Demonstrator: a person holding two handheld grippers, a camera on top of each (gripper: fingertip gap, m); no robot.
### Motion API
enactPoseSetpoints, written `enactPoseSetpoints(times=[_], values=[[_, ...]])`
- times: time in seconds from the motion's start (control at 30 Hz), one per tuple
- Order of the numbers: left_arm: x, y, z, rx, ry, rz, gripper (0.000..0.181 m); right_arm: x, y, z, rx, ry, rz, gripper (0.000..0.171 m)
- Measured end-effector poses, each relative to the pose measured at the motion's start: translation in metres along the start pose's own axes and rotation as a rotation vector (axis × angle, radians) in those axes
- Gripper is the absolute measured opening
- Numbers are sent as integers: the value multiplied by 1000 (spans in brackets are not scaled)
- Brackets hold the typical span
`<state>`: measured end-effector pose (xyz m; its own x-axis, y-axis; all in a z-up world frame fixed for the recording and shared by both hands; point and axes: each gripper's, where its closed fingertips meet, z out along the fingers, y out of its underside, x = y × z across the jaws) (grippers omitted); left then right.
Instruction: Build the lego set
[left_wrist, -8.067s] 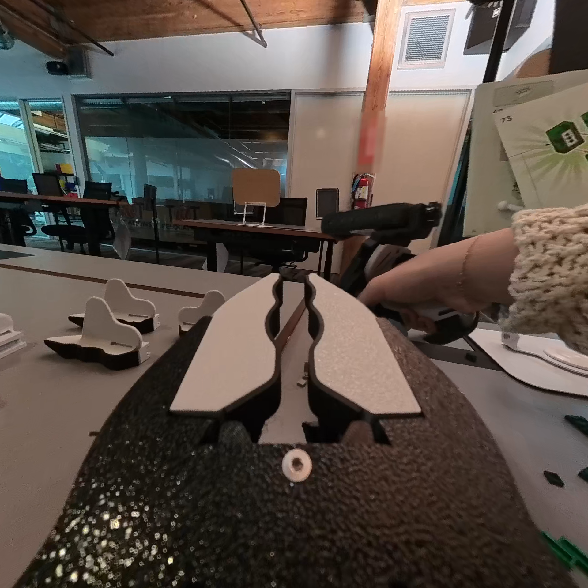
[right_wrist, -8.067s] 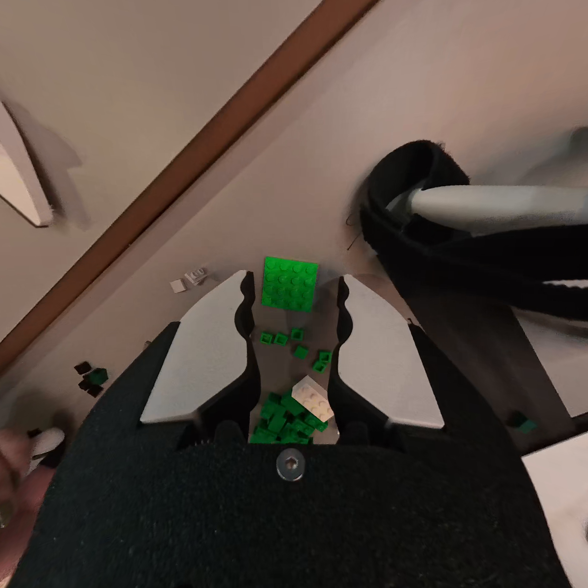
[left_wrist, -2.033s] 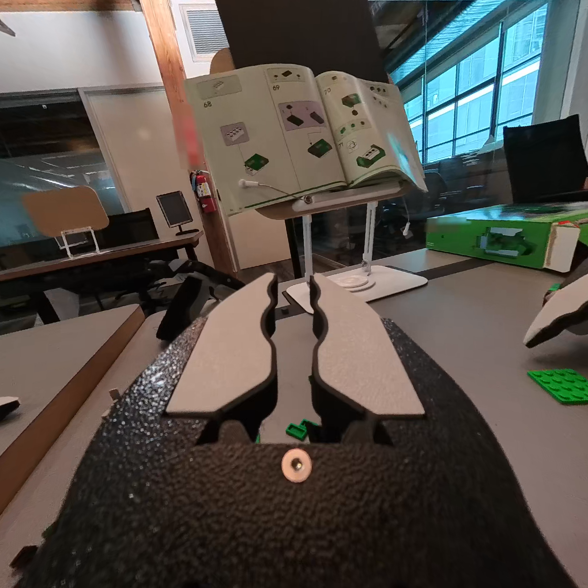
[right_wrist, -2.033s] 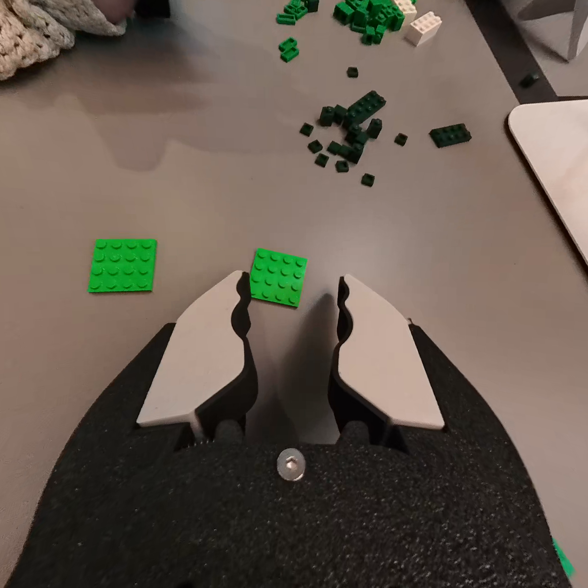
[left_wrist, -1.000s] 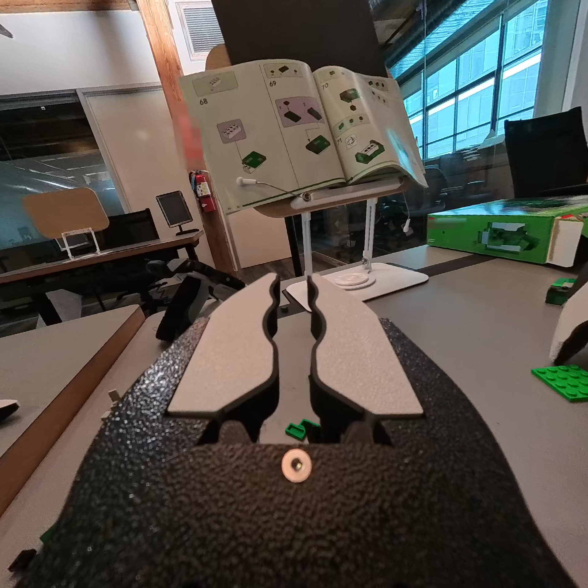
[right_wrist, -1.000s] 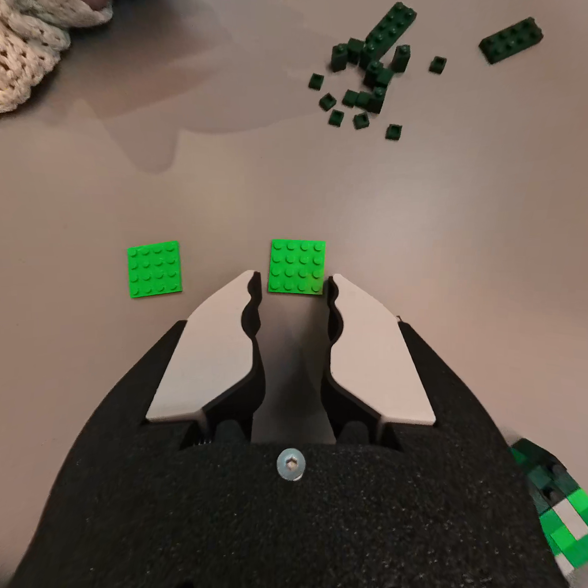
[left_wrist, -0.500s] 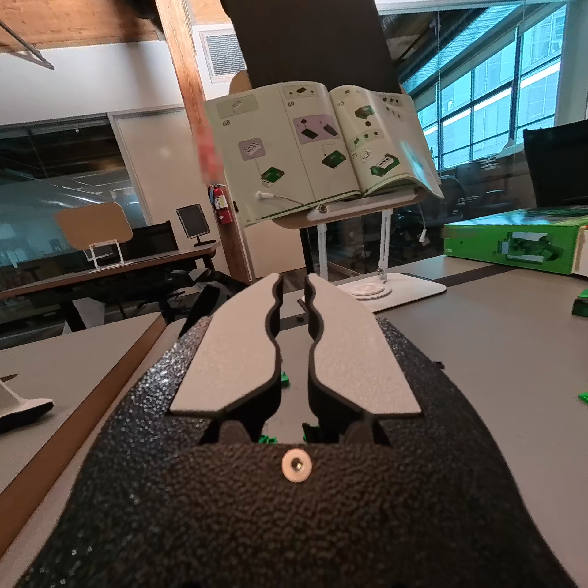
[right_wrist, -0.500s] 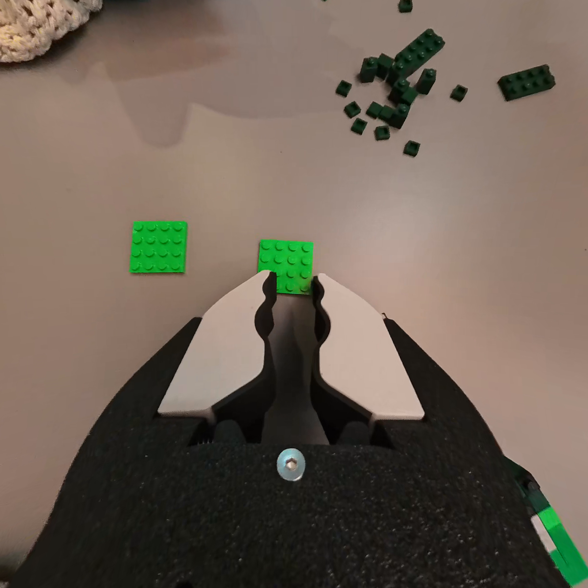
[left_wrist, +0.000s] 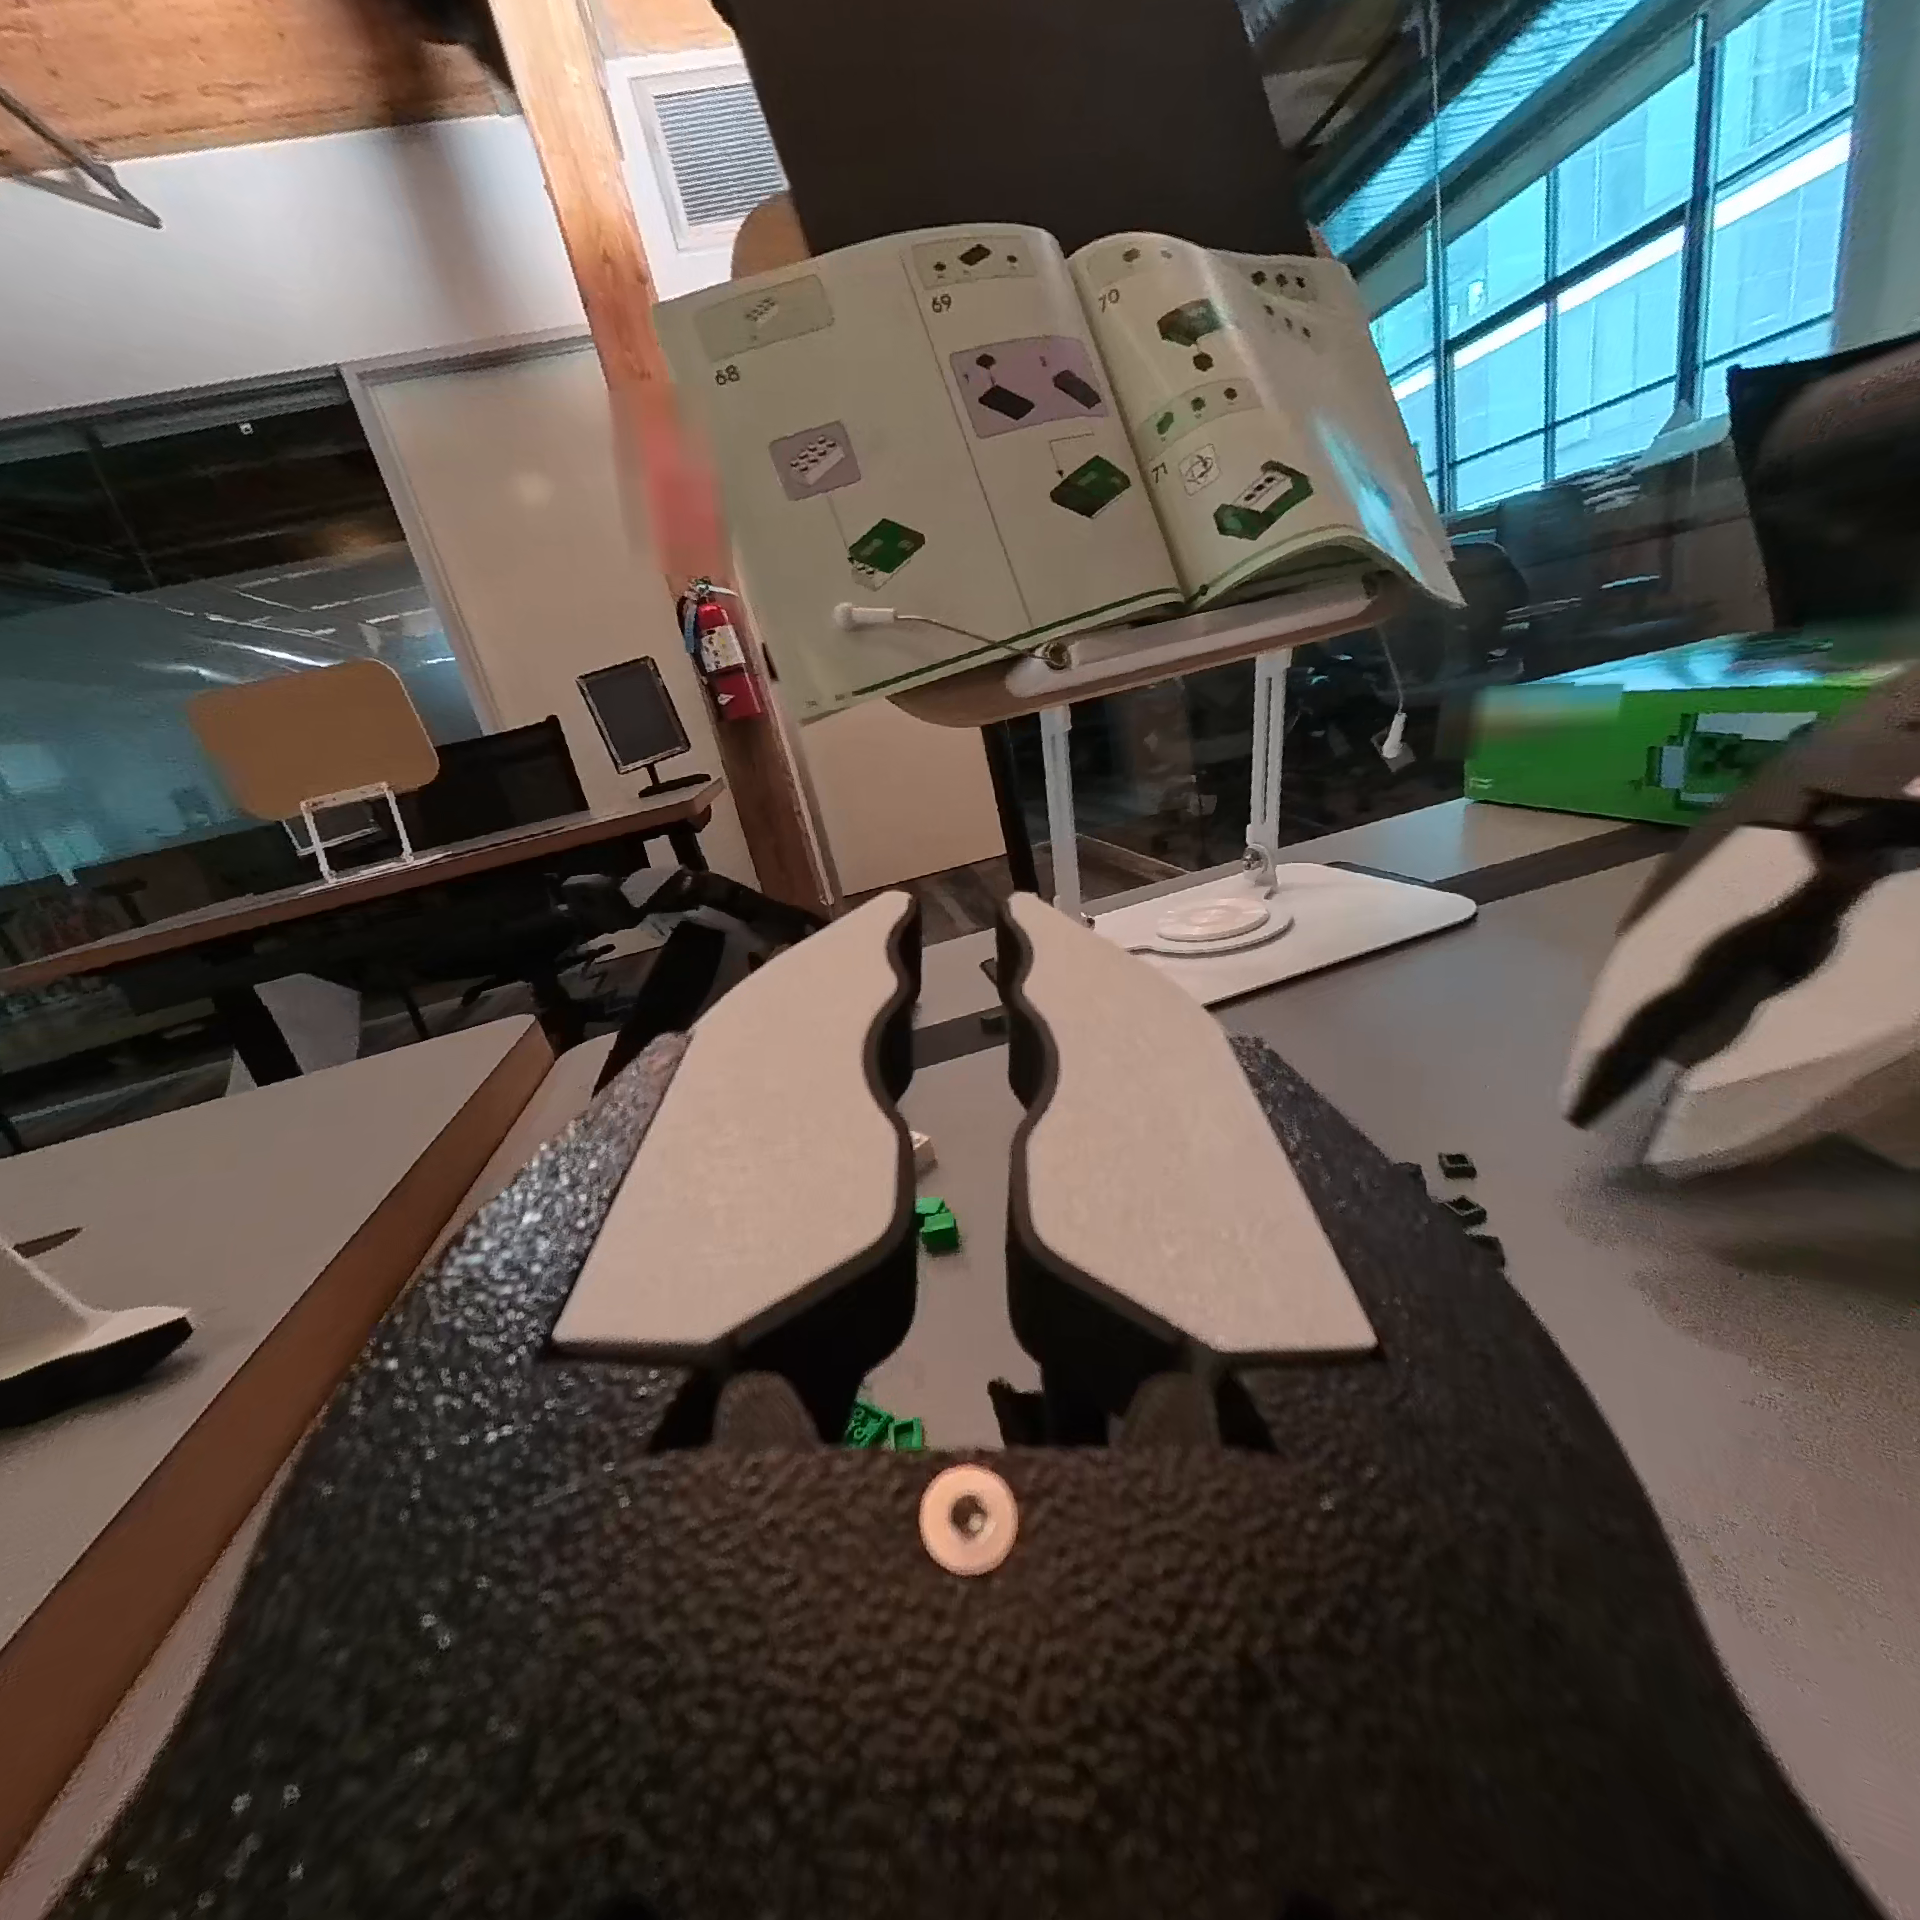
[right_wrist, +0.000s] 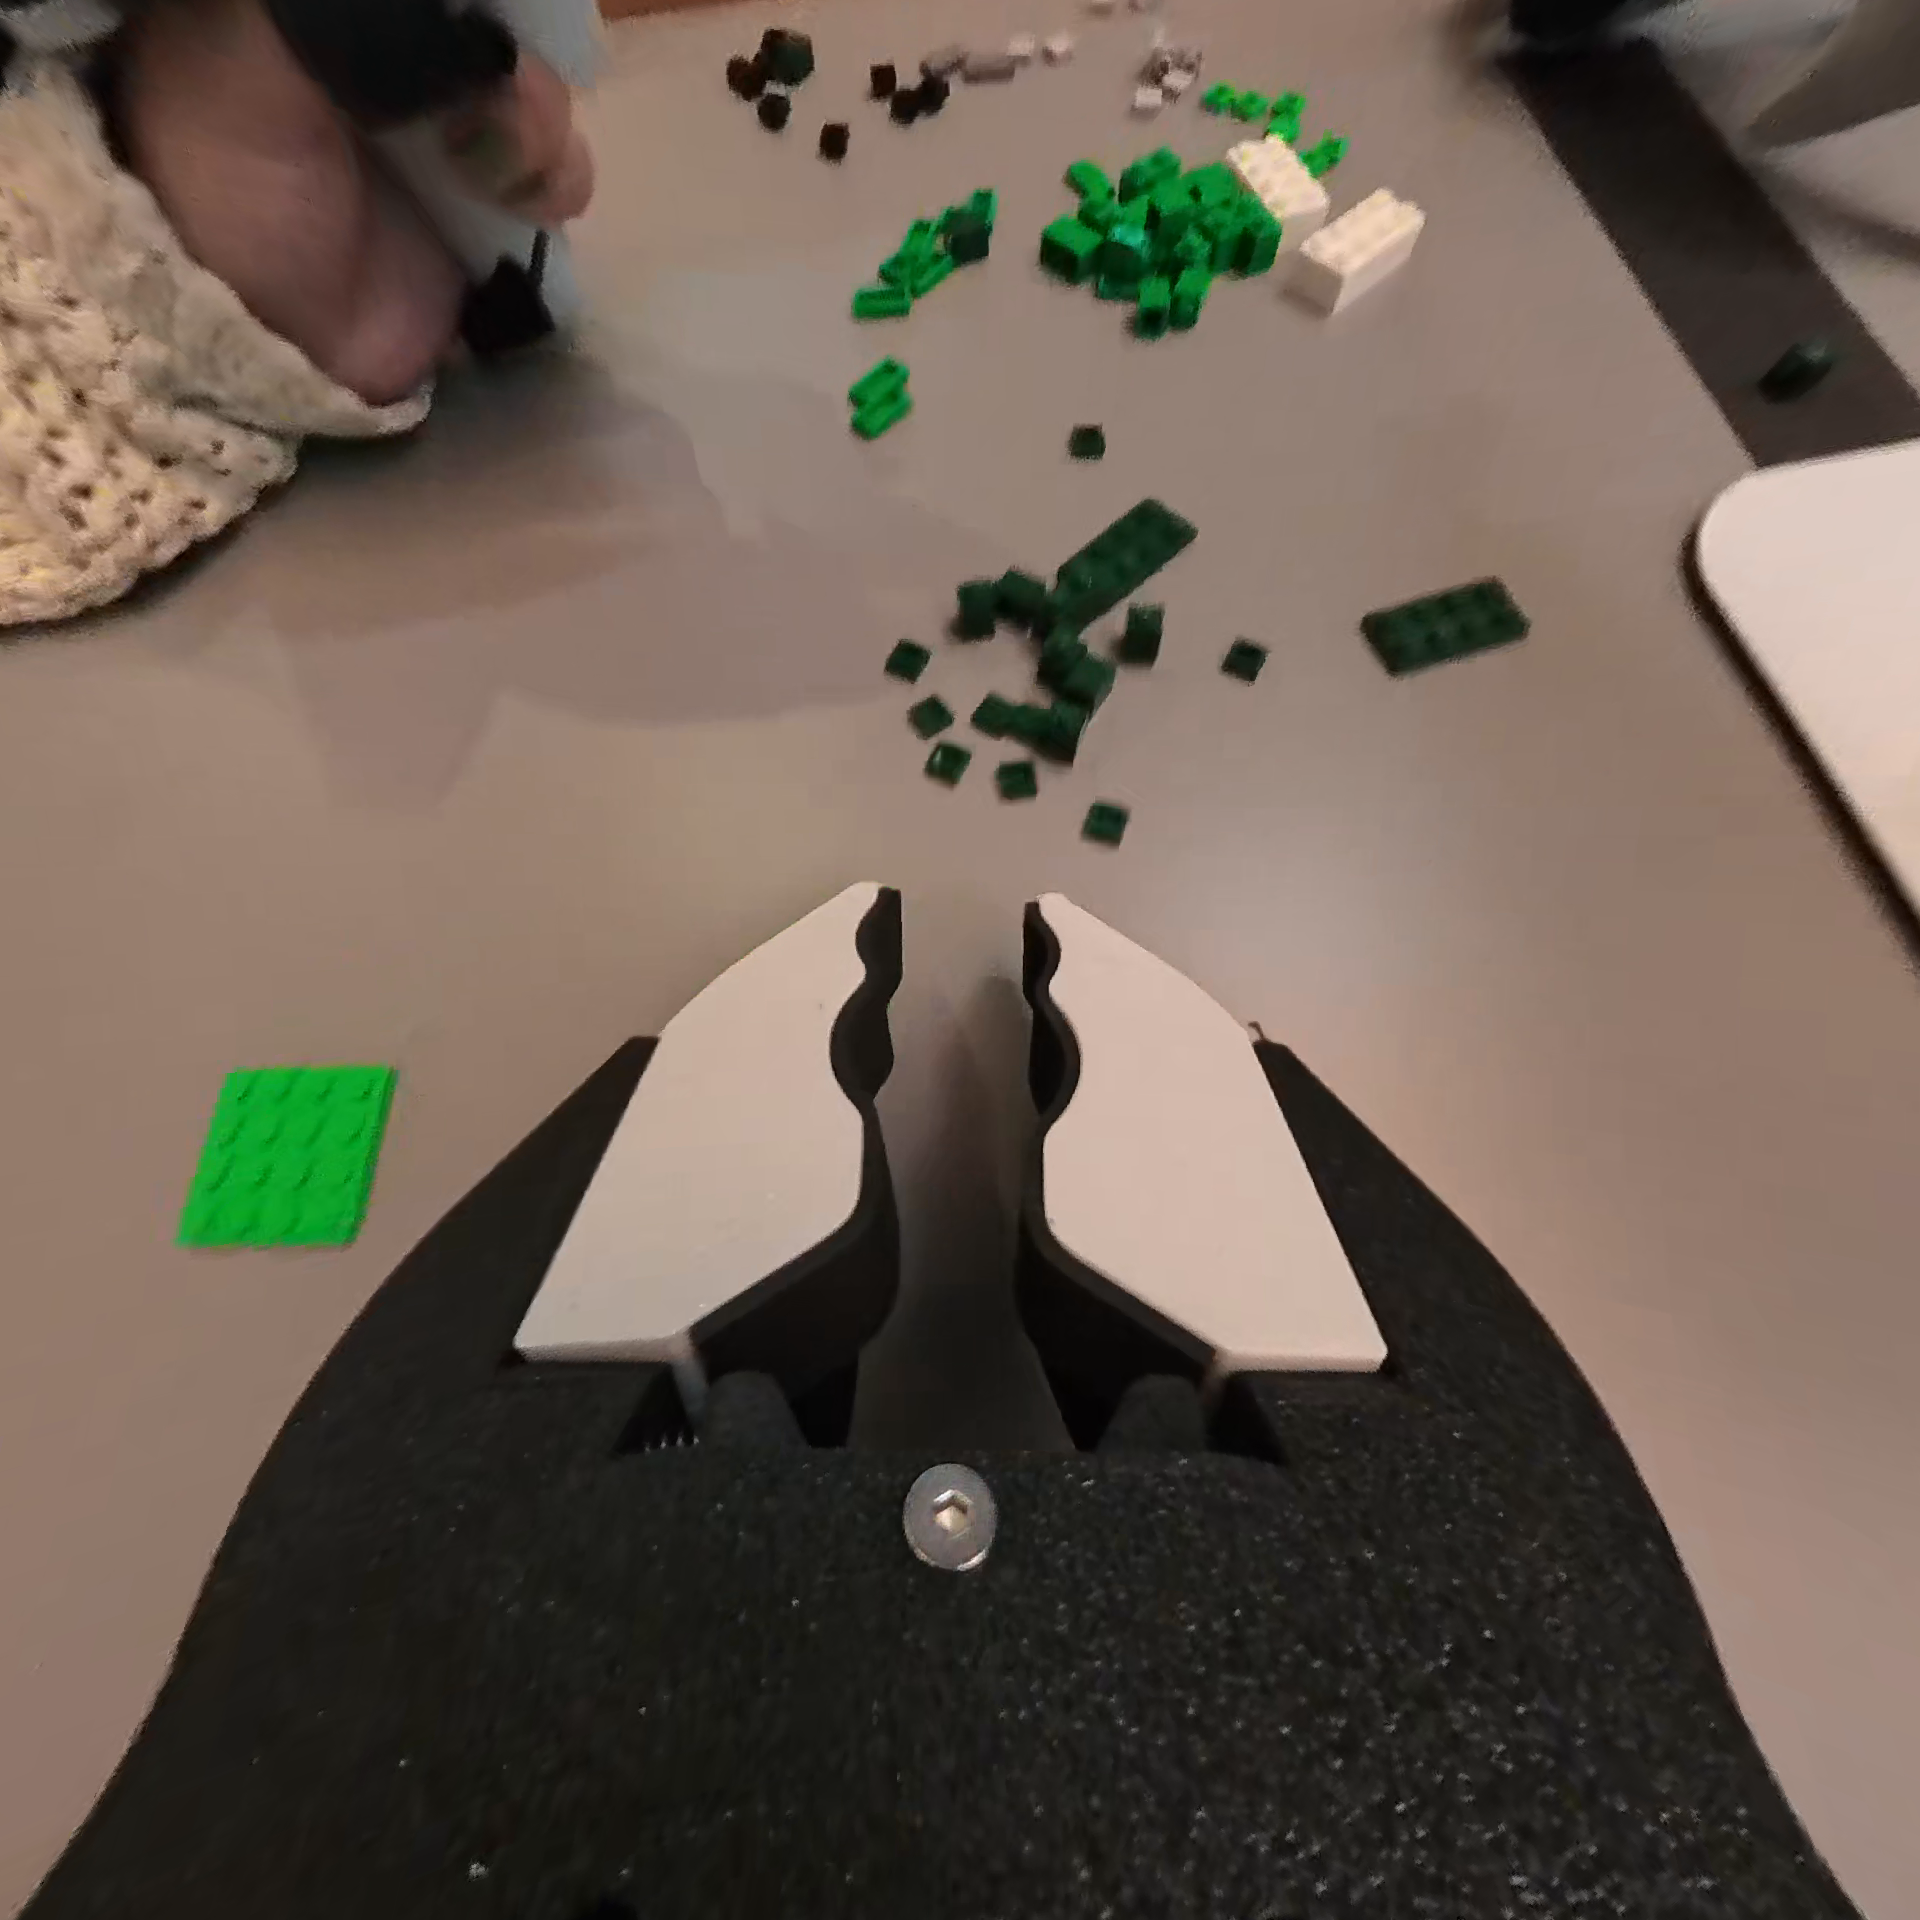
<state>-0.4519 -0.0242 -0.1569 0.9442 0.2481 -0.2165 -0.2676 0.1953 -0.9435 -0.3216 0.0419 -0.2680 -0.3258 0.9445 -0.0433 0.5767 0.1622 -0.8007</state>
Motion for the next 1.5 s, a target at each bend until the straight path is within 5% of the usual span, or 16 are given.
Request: enactPoseSetpoints(times=[0.47, 1.5], values=[[3, 6, 4, -24, 19, -10, 13, 13, -9, 19, -69, -143, -133, 12], [8, 7, 3, -33, 47, 14, 13, -3, -8, 41, -183, -96, -232, 12]])
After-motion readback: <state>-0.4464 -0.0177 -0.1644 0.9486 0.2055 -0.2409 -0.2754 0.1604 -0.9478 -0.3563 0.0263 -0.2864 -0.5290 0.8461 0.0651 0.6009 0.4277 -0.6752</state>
